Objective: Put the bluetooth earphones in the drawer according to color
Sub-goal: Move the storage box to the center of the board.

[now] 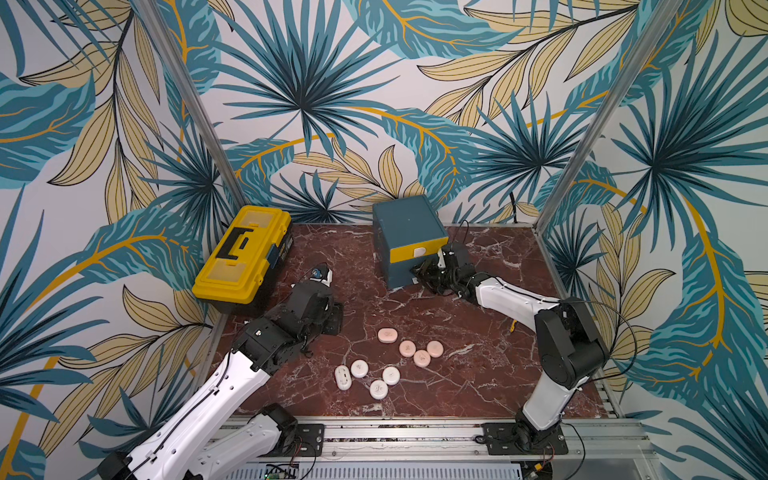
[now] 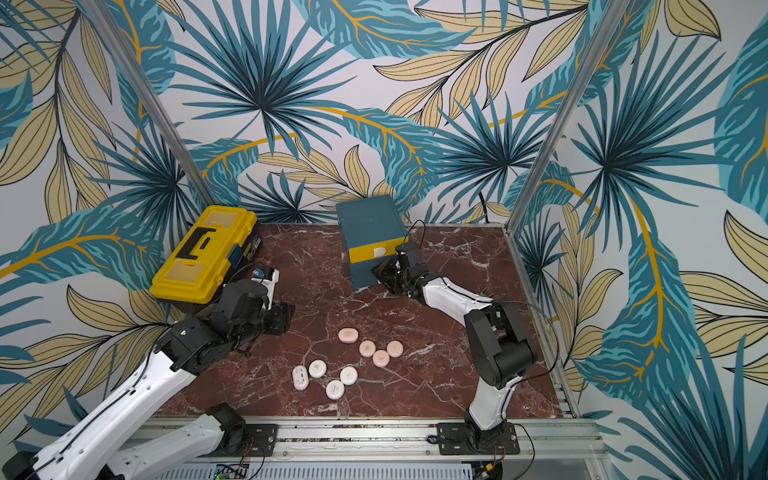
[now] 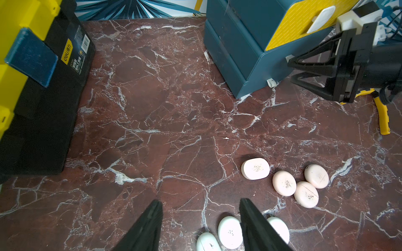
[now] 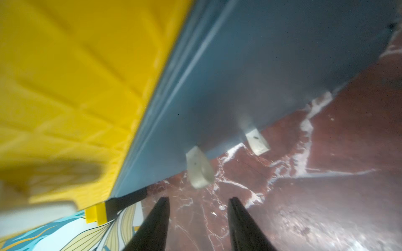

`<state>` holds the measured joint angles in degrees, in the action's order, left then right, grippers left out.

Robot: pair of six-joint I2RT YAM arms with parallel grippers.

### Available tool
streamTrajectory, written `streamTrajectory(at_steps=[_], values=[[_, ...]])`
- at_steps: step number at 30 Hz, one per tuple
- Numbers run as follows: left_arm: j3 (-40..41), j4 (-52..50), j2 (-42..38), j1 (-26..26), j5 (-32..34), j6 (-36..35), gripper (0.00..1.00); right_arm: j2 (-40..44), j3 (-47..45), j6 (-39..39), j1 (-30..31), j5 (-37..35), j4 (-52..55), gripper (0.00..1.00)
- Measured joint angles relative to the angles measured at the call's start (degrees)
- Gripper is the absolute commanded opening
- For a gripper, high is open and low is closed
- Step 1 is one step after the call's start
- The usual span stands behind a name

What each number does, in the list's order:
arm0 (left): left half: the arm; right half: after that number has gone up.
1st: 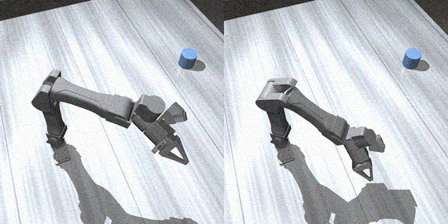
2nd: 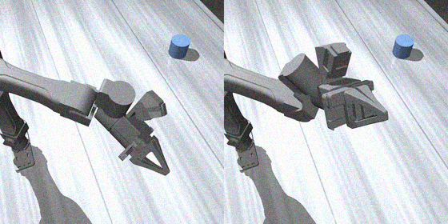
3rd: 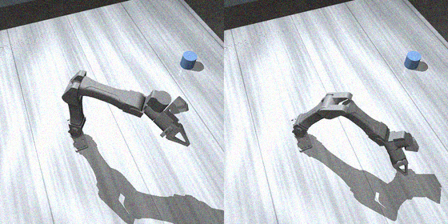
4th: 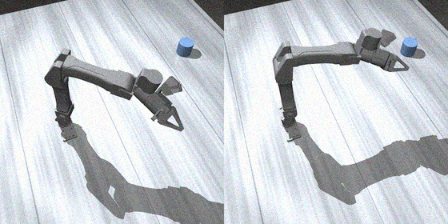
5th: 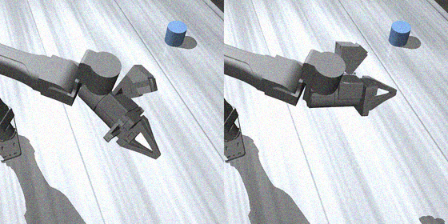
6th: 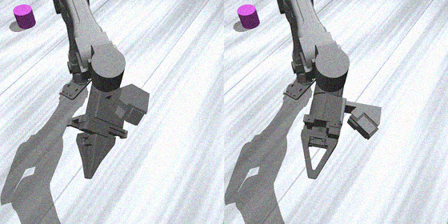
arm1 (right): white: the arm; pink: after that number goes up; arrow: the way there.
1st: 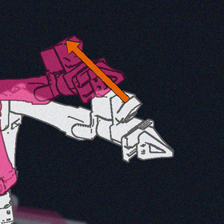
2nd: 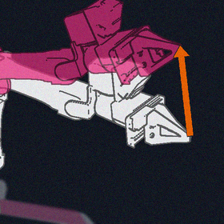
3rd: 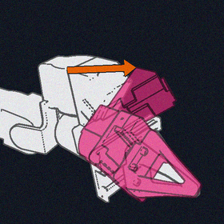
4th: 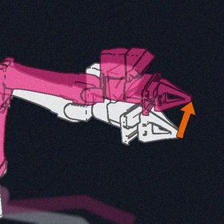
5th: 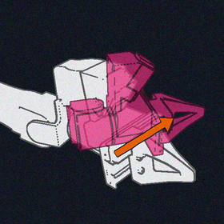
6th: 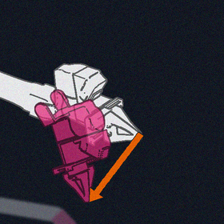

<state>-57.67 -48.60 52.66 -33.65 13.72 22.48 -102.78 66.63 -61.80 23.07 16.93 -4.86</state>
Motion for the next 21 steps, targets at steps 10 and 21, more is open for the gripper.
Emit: streamTrajectory(at_steps=[10, 21], values=[[0.8, -0.1, 0.0, 0.0, 0.0, 0.0, 0.61, 0.9, -5.9, -3.6, -1.1, 3.9, -9.7, 0.47], [1.3, 0.3, 0.2, 0.0, 0.0, 0.0, 0.61, 7.8, -22.0, -12.9, -1.8, -2.3, -25.9, 0.45]])
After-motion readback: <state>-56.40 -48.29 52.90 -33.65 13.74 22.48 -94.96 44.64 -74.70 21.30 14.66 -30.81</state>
